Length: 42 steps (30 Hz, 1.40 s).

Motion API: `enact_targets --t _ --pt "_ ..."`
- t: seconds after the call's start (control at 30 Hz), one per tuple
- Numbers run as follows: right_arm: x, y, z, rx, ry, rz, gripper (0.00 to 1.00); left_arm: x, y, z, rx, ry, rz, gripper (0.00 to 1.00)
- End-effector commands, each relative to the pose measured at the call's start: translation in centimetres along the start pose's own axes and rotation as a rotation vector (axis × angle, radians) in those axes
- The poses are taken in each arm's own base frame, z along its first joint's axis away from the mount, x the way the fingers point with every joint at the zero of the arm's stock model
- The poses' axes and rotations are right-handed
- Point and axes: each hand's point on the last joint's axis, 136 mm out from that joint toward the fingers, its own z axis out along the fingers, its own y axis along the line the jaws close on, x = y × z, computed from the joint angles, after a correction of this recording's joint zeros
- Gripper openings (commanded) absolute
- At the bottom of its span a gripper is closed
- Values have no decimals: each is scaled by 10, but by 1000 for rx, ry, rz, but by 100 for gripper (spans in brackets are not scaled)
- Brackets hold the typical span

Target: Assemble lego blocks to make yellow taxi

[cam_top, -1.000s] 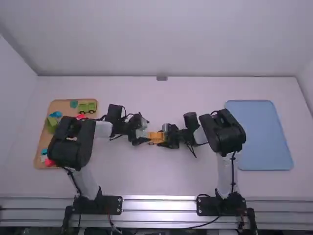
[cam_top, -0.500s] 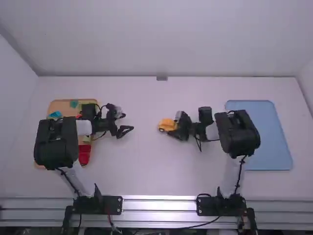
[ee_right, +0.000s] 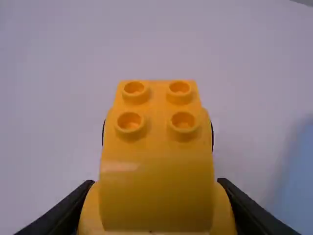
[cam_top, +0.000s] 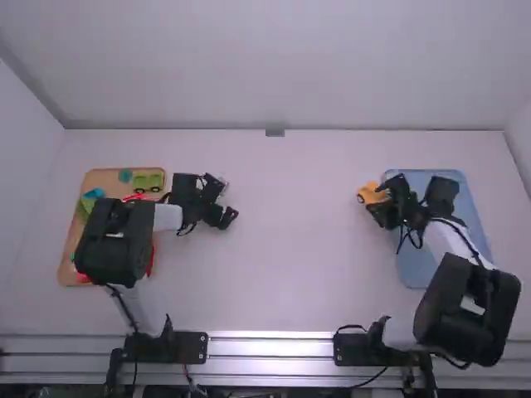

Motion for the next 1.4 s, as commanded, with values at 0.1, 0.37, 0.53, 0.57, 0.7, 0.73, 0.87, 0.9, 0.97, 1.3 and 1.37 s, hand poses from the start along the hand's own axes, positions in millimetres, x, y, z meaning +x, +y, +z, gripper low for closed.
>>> enact_targets --t 0.1,0.37,0.53,0.57,0.7,0.73,0.87,0.9,0.97,1.3,1.37 --pt "33 -77 -28 243 21 111 44 -6 0 1 -51 -5 3 99" --pt "78 -135 -20 367 -45 426 55 -13 -15 1 41 -43 -4 99" --pt "92 -137 -18 373 -26 486 99 -14 -1 -6 -52 -28 -211 99" --pt "94 -139 -22 394 -8 494 99 -14 6 -13 -110 -15 -228 99" --pt "97 -135 -41 488 79 560 99 -29 10 -39 -170 -36 -222 99" --pt "93 -132 -46 506 100 557 99 -36 8 -48 -172 -51 -217 99" --pt "72 -117 -60 552 139 503 99 -60 1 -83 -186 -116 -196 99" --pt "64 -112 -64 562 142 483 99 -64 -1 -90 -188 -127 -191 99" --pt "38 -94 -76 575 133 421 99 -79 -8 -118 -197 -182 -189 99" --pt "-86 23 -90 399 -116 71 99 -120 -44 -225 -232 -414 -105 99" --pt "-102 46 -92 356 -159 18 99 -124 -50 -242 -240 -458 -89 99"
